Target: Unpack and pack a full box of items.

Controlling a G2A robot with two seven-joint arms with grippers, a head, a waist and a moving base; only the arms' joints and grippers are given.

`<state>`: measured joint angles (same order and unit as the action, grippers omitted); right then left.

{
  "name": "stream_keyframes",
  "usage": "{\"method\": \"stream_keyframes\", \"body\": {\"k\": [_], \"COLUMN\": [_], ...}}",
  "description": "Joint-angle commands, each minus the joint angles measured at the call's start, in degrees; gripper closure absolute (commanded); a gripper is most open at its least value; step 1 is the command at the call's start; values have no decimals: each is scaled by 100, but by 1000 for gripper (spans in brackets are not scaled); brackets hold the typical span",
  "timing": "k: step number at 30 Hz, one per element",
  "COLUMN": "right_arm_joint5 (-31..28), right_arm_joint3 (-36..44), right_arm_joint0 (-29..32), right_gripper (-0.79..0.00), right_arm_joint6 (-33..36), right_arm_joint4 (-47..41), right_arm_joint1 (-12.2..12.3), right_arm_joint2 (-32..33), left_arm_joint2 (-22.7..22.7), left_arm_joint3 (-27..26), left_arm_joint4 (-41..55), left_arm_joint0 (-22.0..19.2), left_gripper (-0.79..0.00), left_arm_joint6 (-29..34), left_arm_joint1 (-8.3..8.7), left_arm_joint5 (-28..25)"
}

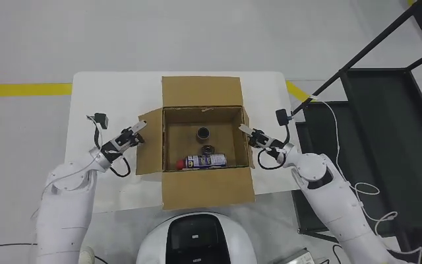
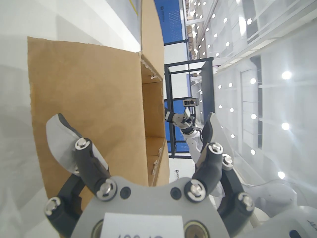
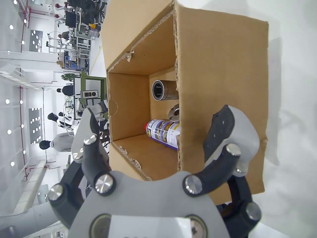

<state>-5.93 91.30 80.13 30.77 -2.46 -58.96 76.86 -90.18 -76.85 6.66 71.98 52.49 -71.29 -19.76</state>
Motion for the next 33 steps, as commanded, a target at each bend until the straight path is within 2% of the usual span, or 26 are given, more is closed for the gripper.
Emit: {"method": "stream_keyframes", "body": {"k": [1, 10, 14, 21, 26, 30, 33], "right_arm_joint5": [-14, 4, 99, -65, -219, 274, 779], "right_arm_joint3": [-21, -197, -200, -160, 689, 1254, 1228], "right_arm_joint0": [-60, -578, -775, -979, -751, -919, -1333], "right_gripper": [-785, -785, -785, -785, -785, -785, -785], "right_arm_joint6": [97, 336, 358, 471, 590, 1456, 1704], "right_arm_joint4": [-47, -128, -80, -209, 263, 1135, 1688], "right_arm_joint1": [-3, -75, -114, -164, -108, -61, -114], "right_arm_joint2": [8, -264, -419, -560, -413, -655, -1114], "left_arm_joint2": [-301, -1586, -1954, -2030, -1983, -1983, -1983], "left_arm_joint3": [-95, -683, -866, -969, -910, -910, -910], "left_arm_joint4": [454, 2369, 2681, 2882, 2935, 2935, 2935], "left_arm_joint0": [162, 1109, 1380, 1516, 1475, 1475, 1475], "left_gripper": [-785, -785, -785, -785, -785, -785, -785], "left_arm_joint6": [58, 516, 647, 781, 826, 826, 826], "left_arm_joint1": [42, 195, 244, 284, 292, 292, 292], "left_arm_joint5": [-118, -581, -683, -663, -663, -663, -663]}}
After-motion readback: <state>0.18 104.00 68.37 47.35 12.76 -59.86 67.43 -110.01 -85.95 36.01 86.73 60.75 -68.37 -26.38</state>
